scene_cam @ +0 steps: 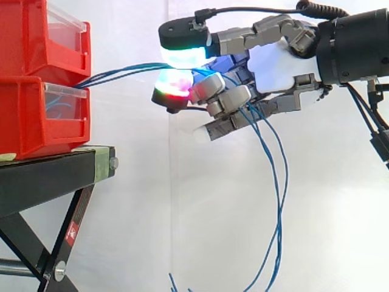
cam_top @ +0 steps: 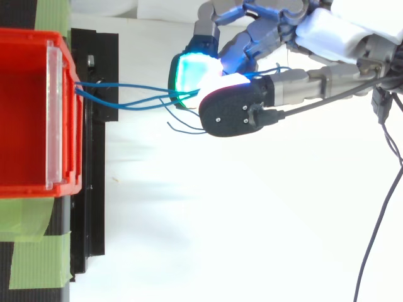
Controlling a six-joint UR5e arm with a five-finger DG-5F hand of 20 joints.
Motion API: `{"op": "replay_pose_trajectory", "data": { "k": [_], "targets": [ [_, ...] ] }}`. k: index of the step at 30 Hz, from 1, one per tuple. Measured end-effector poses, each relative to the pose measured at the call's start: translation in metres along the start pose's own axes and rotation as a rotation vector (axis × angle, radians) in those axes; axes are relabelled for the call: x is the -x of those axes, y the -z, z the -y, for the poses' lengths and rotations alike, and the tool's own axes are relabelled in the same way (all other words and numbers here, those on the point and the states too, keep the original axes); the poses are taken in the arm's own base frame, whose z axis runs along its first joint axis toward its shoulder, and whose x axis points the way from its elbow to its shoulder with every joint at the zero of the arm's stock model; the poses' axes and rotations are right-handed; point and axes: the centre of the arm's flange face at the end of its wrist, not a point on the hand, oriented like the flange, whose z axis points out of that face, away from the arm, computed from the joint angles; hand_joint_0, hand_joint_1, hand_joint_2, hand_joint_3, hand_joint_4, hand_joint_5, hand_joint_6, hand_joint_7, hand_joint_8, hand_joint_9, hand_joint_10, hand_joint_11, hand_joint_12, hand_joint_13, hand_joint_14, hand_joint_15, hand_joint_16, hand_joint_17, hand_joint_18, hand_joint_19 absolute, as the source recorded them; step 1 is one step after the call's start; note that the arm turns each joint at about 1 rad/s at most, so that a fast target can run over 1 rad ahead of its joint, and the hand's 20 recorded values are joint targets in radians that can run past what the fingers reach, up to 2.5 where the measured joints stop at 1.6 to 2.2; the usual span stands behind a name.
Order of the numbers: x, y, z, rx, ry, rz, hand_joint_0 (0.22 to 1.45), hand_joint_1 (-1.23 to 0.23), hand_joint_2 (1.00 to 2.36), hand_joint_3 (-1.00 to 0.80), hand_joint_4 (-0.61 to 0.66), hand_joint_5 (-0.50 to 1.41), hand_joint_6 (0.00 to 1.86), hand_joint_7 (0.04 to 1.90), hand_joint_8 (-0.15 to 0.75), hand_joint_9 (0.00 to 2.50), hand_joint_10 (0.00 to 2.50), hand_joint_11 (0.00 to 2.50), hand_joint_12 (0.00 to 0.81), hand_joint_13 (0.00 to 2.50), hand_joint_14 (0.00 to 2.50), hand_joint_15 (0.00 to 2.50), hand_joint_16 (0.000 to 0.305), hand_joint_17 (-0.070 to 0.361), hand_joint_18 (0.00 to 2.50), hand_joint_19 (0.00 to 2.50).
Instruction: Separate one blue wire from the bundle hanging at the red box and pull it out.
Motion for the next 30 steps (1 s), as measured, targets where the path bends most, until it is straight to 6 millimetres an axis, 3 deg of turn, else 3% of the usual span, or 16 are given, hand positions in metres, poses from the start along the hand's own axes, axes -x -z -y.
{"op": "replay_pose_trajectory", "data": {
  "k": [2,3,4,15,24,30],
  "targets": [
    [-0.0001,0.0001,0.0000,0.000,0.000,0.000,0.73,-0.92,1.02,-0.23,0.24,-0.28,0.85,1.20,0.315,0.54,0.19,1.79,0.346,0.57,1.03,1.67,0.048,0.108,0.48,0.62],
    [-0.0002,0.0001,0.0000,0.000,0.000,0.000,0.73,-0.90,1.02,-0.23,0.23,-0.29,0.86,1.19,0.307,0.48,0.33,1.73,0.337,0.51,1.17,1.60,0.047,0.106,0.44,0.65],
    [-0.0002,0.0001,0.0001,-0.001,0.000,0.000,0.73,-0.93,1.02,-0.23,0.24,-0.28,0.85,1.19,0.312,0.54,0.19,1.78,0.344,0.57,1.03,1.66,0.048,0.107,0.48,0.63],
    [-0.0003,0.0002,0.0000,-0.001,0.001,-0.001,0.61,-0.74,1.01,-0.42,0.25,-0.26,0.83,1.17,0.320,0.62,0.19,1.79,0.344,0.62,1.09,1.65,0.046,0.105,0.49,0.70],
    [-0.0002,0.0002,0.0000,-0.001,0.001,-0.001,0.57,-0.64,1.01,-0.45,0.26,-0.25,0.83,1.15,0.334,0.66,0.28,1.73,0.348,0.64,1.20,1.58,0.047,0.107,0.50,0.71],
    [-0.0003,0.0001,0.0000,-0.001,0.001,-0.001,0.62,-0.71,1.01,-0.37,0.26,-0.25,0.84,1.16,0.324,0.66,0.26,1.73,0.342,0.66,1.14,1.61,0.047,0.106,0.50,0.72]
  ]
}}
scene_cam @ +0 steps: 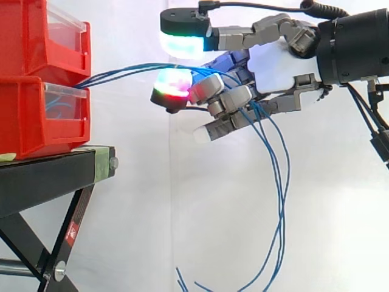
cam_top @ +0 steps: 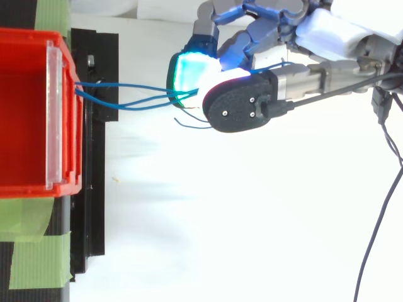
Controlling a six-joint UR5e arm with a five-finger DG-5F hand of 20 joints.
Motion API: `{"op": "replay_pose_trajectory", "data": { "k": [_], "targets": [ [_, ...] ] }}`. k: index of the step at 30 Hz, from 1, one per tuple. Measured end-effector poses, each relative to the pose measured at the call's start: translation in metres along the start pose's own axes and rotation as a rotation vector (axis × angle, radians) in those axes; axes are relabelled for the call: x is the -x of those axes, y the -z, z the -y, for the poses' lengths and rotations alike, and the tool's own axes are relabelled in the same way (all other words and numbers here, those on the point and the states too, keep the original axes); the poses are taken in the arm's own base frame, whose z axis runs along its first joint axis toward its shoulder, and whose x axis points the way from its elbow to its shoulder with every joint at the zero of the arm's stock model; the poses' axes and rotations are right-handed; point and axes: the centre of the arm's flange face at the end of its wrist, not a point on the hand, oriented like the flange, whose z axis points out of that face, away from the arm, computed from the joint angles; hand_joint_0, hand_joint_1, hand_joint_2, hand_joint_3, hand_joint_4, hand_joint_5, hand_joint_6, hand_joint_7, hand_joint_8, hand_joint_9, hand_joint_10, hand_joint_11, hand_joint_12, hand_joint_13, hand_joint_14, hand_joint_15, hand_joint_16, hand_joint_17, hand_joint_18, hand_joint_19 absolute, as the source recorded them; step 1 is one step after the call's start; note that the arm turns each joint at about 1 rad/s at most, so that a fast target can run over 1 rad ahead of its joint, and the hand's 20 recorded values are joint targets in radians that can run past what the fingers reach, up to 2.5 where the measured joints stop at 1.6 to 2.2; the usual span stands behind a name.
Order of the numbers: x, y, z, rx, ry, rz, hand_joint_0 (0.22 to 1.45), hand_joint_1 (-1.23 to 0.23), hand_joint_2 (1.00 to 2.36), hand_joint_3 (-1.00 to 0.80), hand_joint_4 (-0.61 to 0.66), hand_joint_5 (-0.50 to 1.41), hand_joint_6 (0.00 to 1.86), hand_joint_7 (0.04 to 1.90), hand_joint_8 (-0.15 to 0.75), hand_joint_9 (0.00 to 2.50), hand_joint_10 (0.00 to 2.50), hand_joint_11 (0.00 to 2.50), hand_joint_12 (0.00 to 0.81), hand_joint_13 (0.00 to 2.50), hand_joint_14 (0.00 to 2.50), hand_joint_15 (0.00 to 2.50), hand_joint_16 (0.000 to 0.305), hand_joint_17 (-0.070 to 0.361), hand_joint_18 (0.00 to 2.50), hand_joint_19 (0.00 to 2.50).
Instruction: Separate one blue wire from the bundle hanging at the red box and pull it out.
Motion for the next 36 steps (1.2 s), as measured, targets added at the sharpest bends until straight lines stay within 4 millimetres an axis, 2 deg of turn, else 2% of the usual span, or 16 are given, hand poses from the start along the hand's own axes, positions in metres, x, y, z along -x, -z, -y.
{"op": "replay_pose_trajectory", "data": {
  "k": [10,11,18,19,24,26,27,29,31,32,36],
  "targets": [
    [-0.0008,0.0002,-0.0001,0.000,-0.001,-0.001,0.73,-0.83,1.03,-0.23,0.25,-0.26,0.85,1.17,0.311,0.61,0.24,1.77,0.340,0.64,1.05,1.67,0.046,0.103,0.50,0.68],
    [-0.0009,0.0002,-0.0001,0.000,-0.001,-0.001,0.73,-0.84,1.03,-0.24,0.24,-0.26,0.86,1.15,0.314,0.57,0.31,1.71,0.340,0.61,1.13,1.61,0.046,0.103,0.49,0.68],
    [-0.0017,0.0003,-0.0003,0.001,-0.008,-0.003,0.75,-0.88,1.01,-0.37,0.24,-0.27,0.84,1.17,0.309,0.51,0.18,1.76,0.328,0.56,1.06,1.68,0.045,0.102,0.45,0.61],
    [-0.0021,0.0004,-0.0004,0.001,-0.012,-0.004,0.76,-0.87,1.01,-0.39,0.23,-0.28,0.85,1.16,0.302,0.45,0.29,1.70,0.319,0.49,1.20,1.60,0.044,0.100,0.41,0.63],
    [-0.0035,0.0006,-0.0006,0.001,-0.025,-0.006,0.77,-0.84,1.00,-0.50,0.23,-0.28,0.84,1.14,0.293,0.43,0.27,1.71,0.308,0.46,1.21,1.60,0.044,0.099,0.39,0.63],
    [-0.0040,0.0007,-0.0007,0.001,-0.026,-0.007,0.73,-0.81,1.00,-0.50,0.24,-0.28,0.84,1.14,0.295,0.44,0.32,1.69,0.312,0.48,1.22,1.61,0.044,0.099,0.40,0.64],
    [-0.0040,0.0007,-0.0008,0.002,-0.027,-0.007,0.68,-0.75,1.00,-0.50,0.24,-0.28,0.84,1.13,0.295,0.44,0.36,1.67,0.309,0.47,1.28,1.59,0.044,0.099,0.40,0.67],
    [-0.0041,0.0007,-0.0008,0.002,-0.027,-0.007,0.65,-0.67,1.00,-0.50,0.25,-0.28,0.84,1.11,0.293,0.46,0.38,1.66,0.308,0.46,1.35,1.57,0.044,0.099,0.40,0.69],
    [-0.0042,0.0007,-0.0008,0.002,-0.027,-0.007,0.65,-0.62,1.00,-0.49,0.25,-0.28,0.84,1.10,0.298,0.48,0.38,1.65,0.306,0.46,1.37,1.54,0.044,0.099,0.40,0.71],
    [-0.0043,0.0007,-0.0008,0.002,-0.027,-0.007,0.65,-0.62,1.00,-0.48,0.26,-0.27,0.83,1.11,0.302,0.54,0.25,1.69,0.311,0.52,1.26,1.59,0.045,0.101,0.44,0.69],
    [-0.0042,0.0007,-0.0008,0.001,-0.027,-0.007,0.64,-0.56,1.00,-0.48,0.26,-0.27,0.83,1.12,0.297,0.55,0.27,1.69,0.313,0.52,1.30,1.57,0.046,0.102,0.44,0.70]
  ]
}}
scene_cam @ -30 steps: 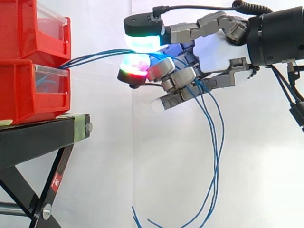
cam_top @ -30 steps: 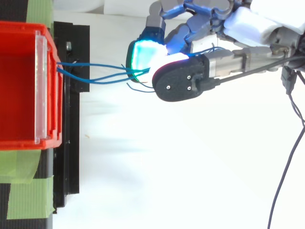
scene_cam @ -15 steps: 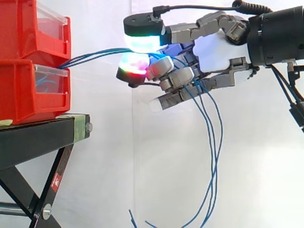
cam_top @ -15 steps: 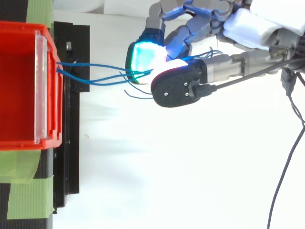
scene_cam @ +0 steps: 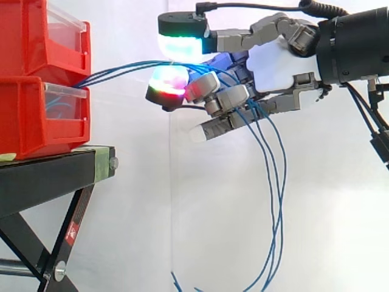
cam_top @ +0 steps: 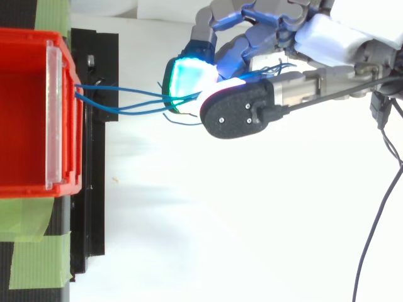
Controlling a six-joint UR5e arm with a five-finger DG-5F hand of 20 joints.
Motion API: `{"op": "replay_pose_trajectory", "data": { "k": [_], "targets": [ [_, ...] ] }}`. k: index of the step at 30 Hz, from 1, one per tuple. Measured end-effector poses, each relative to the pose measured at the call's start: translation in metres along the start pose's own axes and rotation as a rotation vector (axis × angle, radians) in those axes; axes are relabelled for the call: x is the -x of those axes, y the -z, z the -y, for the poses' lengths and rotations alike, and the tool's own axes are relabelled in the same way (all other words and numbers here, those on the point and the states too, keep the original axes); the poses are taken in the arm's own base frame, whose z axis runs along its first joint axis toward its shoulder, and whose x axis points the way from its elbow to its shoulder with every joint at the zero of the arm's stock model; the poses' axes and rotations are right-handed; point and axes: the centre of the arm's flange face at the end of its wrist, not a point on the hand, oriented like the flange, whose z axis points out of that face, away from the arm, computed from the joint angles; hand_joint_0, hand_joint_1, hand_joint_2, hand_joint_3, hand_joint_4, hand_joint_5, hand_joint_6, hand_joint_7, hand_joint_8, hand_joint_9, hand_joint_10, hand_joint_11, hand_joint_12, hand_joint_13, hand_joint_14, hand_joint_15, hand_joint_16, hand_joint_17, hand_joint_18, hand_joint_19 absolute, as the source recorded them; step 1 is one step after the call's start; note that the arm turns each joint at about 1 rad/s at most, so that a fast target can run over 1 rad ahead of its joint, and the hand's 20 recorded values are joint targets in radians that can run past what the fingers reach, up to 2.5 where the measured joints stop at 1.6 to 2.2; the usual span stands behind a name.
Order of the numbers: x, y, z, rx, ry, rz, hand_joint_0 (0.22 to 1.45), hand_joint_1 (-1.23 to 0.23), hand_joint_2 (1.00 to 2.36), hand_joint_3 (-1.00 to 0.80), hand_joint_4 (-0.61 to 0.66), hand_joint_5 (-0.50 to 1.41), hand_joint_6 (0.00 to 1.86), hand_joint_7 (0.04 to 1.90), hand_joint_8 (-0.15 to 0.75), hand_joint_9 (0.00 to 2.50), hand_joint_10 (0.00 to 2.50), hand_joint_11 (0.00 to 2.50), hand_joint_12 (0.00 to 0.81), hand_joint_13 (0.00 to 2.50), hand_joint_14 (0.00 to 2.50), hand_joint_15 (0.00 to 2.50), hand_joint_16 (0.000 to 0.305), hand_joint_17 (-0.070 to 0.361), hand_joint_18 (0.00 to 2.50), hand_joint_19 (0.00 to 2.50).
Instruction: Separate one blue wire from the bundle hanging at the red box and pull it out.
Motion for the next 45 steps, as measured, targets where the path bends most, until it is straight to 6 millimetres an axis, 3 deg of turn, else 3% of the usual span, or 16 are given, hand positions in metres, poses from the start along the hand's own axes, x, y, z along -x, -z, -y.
{"op": "replay_pose_trajectory", "data": {
  "k": [4,6,7,10,13,19,28,34,45],
  "targets": [
    [-0.0001,0.0000,0.0000,0.000,0.000,0.000,0.65,-0.61,1.01,-0.44,0.26,-0.27,0.83,1.12,0.298,0.54,0.28,1.68,0.316,0.52,1.31,1.56,0.046,0.103,0.44,0.70],
    [-0.0001,0.0000,0.0000,0.000,0.000,0.000,0.67,-0.65,1.02,-0.35,0.27,-0.27,0.84,1.11,0.297,0.53,0.32,1.66,0.309,0.52,1.30,1.57,0.046,0.103,0.44,0.69],
    [-0.0001,0.0000,0.0000,0.000,0.000,0.000,0.68,-0.66,1.02,-0.30,0.26,-0.27,0.86,1.10,0.290,0.47,0.46,1.60,0.302,0.46,1.42,1.50,0.045,0.102,0.41,0.72],
    [-0.0002,0.0000,0.0000,0.000,0.000,0.000,0.70,-0.68,1.03,-0.06,0.27,-0.27,0.88,1.11,0.288,0.45,0.49,1.59,0.294,0.45,1.43,1.49,0.045,0.102,0.39,0.74],
    [-0.0002,0.0000,0.0000,0.000,0.000,0.000,0.71,-0.69,1.03,-0.01,0.27,-0.27,0.88,1.12,0.286,0.44,0.48,1.61,0.296,0.44,1.44,1.50,0.045,0.102,0.38,0.75],
    [-0.0002,0.0000,0.0000,0.000,0.000,0.000,0.70,-0.81,1.02,-0.28,0.26,-0.28,0.85,1.17,0.283,0.39,0.35,1.72,0.302,0.41,1.32,1.60,0.046,0.103,0.38,0.68],
    [-0.0001,0.0000,0.0000,0.000,0.000,0.000,0.70,-0.85,1.02,-0.34,0.25,-0.29,0.84,1.19,0.279,0.35,0.28,1.78,0.298,0.38,1.29,1.61,0.046,0.103,0.36,0.67],
    [-0.0002,0.0001,0.0000,0.000,0.000,0.000,0.62,-0.74,1.01,-0.36,0.26,-0.29,0.84,1.16,0.281,0.38,0.35,1.76,0.298,0.38,1.39,1.57,0.045,0.102,0.36,0.72],
    [-0.0002,0.0001,0.0002,-0.001,0.003,0.000,0.53,-0.68,1.00,-0.50,0.28,-0.29,0.83,1.15,0.303,0.39,0.42,1.72,0.326,0.38,1.54,1.50,0.049,0.109,0.37,0.75]
  ]
}}
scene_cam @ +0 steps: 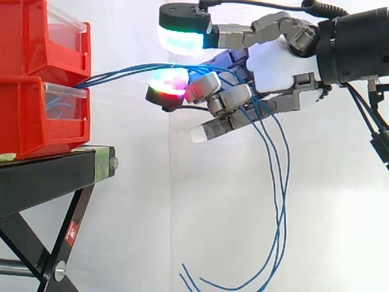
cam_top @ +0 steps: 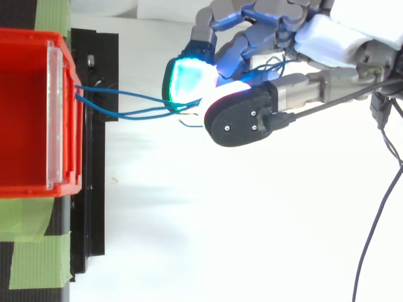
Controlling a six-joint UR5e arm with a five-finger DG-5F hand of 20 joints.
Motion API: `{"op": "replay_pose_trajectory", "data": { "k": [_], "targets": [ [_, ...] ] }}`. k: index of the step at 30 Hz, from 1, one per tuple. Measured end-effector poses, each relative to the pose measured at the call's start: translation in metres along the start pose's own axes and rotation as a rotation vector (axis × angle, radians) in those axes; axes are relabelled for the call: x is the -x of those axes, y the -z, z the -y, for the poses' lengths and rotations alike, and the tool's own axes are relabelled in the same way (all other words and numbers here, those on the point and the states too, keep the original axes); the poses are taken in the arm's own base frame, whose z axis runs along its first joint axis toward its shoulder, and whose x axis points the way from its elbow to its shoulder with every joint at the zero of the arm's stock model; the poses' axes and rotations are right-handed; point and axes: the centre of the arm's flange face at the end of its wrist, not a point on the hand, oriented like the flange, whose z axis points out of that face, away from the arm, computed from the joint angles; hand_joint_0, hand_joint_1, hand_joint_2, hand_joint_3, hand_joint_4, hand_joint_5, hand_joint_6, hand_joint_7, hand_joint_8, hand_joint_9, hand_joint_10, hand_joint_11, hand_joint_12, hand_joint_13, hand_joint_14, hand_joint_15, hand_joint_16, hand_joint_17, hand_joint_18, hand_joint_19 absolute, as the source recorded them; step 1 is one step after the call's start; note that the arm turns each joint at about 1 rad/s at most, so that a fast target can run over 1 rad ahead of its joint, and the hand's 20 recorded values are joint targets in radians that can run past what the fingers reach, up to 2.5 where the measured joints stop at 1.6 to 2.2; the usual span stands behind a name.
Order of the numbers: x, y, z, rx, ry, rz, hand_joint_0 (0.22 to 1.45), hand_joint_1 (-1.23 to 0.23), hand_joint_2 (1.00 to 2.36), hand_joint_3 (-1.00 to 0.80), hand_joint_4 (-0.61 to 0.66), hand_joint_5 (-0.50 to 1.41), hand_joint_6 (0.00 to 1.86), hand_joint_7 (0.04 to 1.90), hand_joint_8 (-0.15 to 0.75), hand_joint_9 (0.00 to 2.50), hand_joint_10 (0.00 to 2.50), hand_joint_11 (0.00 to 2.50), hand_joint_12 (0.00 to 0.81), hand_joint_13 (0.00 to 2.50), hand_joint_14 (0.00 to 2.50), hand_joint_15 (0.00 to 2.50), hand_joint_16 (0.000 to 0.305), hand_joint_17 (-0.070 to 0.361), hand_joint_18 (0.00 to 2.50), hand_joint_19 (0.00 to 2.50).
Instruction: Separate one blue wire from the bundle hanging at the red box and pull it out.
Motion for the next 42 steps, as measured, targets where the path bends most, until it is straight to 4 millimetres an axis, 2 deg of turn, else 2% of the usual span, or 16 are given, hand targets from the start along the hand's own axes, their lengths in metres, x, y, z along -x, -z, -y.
{"op": "replay_pose_trajectory", "data": {
  "k": [6,13,19,24,31,35,42],
  "targets": [
    [0.0008,0.0021,0.0023,-0.021,0.020,-0.003,0.59,-0.71,1.02,-0.27,0.28,-0.28,0.84,1.17,0.293,0.40,0.33,1.75,0.311,0.39,1.45,1.54,0.047,0.106,0.37,0.75],
    [0.0006,0.0032,0.0031,-0.030,0.029,-0.005,0.62,-0.75,1.02,-0.29,0.28,-0.28,0.85,1.16,0.291,0.40,0.32,1.75,0.312,0.40,1.42,1.55,0.047,0.106,0.37,0.74],
    [-0.0014,0.0037,0.0028,-0.031,0.030,-0.009,0.63,-0.77,1.01,-0.37,0.28,-0.28,0.85,1.15,0.291,0.40,0.33,1.75,0.310,0.40,1.41,1.55,0.047,0.107,0.38,0.75],
    [-0.0027,0.0040,0.0027,-0.030,0.030,-0.011,0.69,-0.80,1.02,-0.27,0.27,-0.28,0.85,1.14,0.291,0.40,0.38,1.70,0.307,0.42,1.38,1.53,0.047,0.106,0.40,0.72],
    [-0.0036,0.0040,0.0024,-0.029,0.027,-0.012,0.74,-0.78,1.03,-0.13,0.26,-0.27,0.86,1.11,0.287,0.40,0.46,1.63,0.300,0.42,1.42,1.51,0.046,0.103,0.39,0.75],
    [-0.0035,0.0038,0.0023,-0.028,0.025,-0.012,0.75,-0.83,1.02,-0.23,0.24,-0.28,0.85,1.15,0.290,0.37,0.32,1.74,0.307,0.39,1.36,1.58,0.045,0.102,0.38,0.68],
    [-0.0047,0.0015,-0.0002,-0.004,0.012,-0.010,0.76,-0.87,1.00,-0.49,0.23,-0.29,0.83,1.17,0.281,0.32,0.24,1.77,0.304,0.35,1.32,1.62,0.044,0.100,0.37,0.64]
  ]
}}
